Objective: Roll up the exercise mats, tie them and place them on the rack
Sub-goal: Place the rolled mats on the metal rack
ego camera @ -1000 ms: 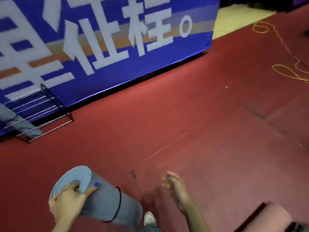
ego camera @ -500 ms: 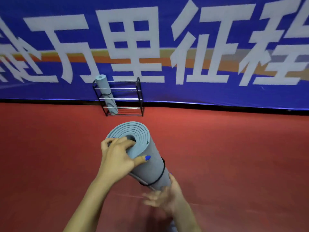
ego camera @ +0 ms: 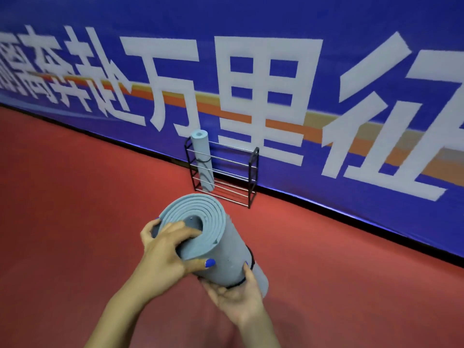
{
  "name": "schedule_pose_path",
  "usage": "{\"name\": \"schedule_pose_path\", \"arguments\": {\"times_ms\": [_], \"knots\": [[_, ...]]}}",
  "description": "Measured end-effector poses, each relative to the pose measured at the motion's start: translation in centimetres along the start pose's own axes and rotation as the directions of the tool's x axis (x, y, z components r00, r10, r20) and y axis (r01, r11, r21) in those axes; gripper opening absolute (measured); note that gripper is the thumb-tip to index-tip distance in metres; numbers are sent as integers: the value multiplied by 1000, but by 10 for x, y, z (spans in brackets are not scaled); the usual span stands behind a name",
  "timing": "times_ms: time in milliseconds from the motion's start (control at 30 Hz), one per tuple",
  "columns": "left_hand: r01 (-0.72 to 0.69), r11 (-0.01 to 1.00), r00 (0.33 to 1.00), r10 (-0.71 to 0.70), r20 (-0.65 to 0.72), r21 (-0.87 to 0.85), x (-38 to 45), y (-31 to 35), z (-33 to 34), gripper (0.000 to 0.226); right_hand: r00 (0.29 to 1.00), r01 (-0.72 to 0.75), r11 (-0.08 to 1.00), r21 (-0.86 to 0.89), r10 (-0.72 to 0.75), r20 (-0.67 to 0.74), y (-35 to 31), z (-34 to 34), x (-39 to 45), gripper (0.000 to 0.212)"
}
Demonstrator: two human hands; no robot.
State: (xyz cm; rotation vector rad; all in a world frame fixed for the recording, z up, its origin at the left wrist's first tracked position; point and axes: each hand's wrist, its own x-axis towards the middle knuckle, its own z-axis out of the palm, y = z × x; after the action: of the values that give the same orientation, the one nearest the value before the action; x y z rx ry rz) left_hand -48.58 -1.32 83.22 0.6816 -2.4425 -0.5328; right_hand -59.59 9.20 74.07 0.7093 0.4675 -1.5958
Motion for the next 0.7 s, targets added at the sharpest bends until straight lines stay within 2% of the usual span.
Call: {"name": "schedule_pose_path", "arguments": {"times_ms": [100,167,267,367,533,700], "knots": [[121,993,990,-122,-68,-17,40,-39,14,56,991,-132,986,-104,134,17,-36,46,38,52],[153,988,984,-154,-87,-16,76,-66,25,54,983,-163,973,-164,175,58,-57,79,65,47],[109,994,992,-108,-66,17,146,-105,40,49,976,-186,953,-240,207,62,-86,130,118,50],[26,997,1000,-27,5,71,224,-136,54,51,970,-221,934,-281,241,38,-116,181,166,62],[-88,986,995,80,60,138,336,-177,59,57,957,-196,941,-275,244,155,-163,273,216,61],[-133,983,991,135,-7,127,433,-216,53,55,953,-130,922,-365,218,211,-205,375,261,56]]}}
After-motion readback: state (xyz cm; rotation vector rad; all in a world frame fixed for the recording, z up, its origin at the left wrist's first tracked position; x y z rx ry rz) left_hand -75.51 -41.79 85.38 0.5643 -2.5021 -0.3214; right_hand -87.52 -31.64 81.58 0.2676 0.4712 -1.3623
